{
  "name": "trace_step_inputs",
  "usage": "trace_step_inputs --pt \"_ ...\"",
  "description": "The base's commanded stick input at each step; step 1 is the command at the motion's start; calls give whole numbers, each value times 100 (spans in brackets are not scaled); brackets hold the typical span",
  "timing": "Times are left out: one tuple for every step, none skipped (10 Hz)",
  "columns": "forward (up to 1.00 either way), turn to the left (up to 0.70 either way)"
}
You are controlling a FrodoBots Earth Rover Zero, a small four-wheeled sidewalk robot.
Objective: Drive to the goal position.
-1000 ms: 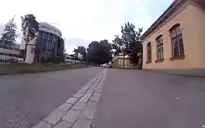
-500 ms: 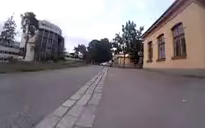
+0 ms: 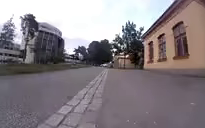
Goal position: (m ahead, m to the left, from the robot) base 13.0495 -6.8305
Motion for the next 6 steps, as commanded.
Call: trace_step_inputs --pt "45 0" --pt "45 0" --pt "45 0" --pt "45 0" --pt "45 0" --pt "45 0"
